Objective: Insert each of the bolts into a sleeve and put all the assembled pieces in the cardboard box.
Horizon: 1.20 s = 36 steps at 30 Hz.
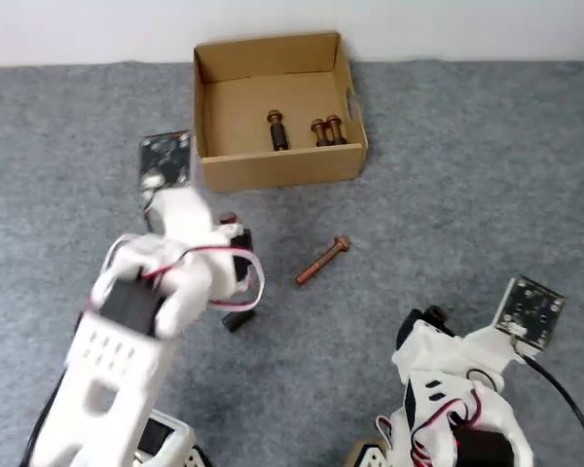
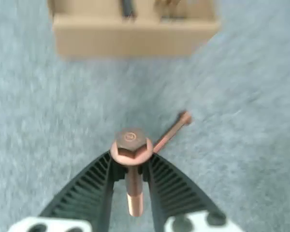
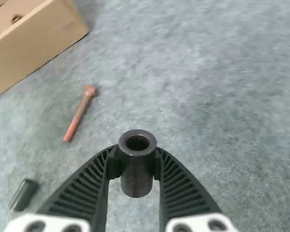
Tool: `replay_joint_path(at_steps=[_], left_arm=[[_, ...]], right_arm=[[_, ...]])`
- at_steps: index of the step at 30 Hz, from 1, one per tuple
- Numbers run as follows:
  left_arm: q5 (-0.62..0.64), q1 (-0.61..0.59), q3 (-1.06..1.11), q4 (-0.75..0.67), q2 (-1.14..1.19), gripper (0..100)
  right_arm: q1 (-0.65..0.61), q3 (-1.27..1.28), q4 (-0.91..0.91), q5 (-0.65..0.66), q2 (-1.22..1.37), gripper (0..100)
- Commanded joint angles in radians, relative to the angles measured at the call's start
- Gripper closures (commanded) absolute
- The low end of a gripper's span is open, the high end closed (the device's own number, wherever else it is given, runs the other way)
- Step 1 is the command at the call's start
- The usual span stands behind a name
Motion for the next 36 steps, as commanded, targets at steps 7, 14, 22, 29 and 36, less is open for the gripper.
replay_joint_path(at_steps=[7, 14, 22, 29, 36], left_arm=[[-0.051, 0.008, 0.005, -0.037, -0.35, 100], [-0.049, 0.107, 0.002, -0.049, -0.516, 100], [-0.008, 0.221, 0.005, -0.107, -0.617, 100], [0.048, 0.29, 0.028, -0.109, -0.615, 100], [0.048, 0.356, 0.079, -0.123, -0.615, 100]], right_arm=[[-0.226, -0.052, -0.107, 0.117, -0.005, 99.1], [-0.504, -0.052, -0.285, 0.31, 0.005, 99.1], [-0.673, -0.052, -0.291, 0.46, 0.005, 99.1], [-0.754, -0.058, -0.352, 0.531, 0.007, 99.1], [-0.766, -0.06, -0.389, 0.586, 0.007, 99.1]])
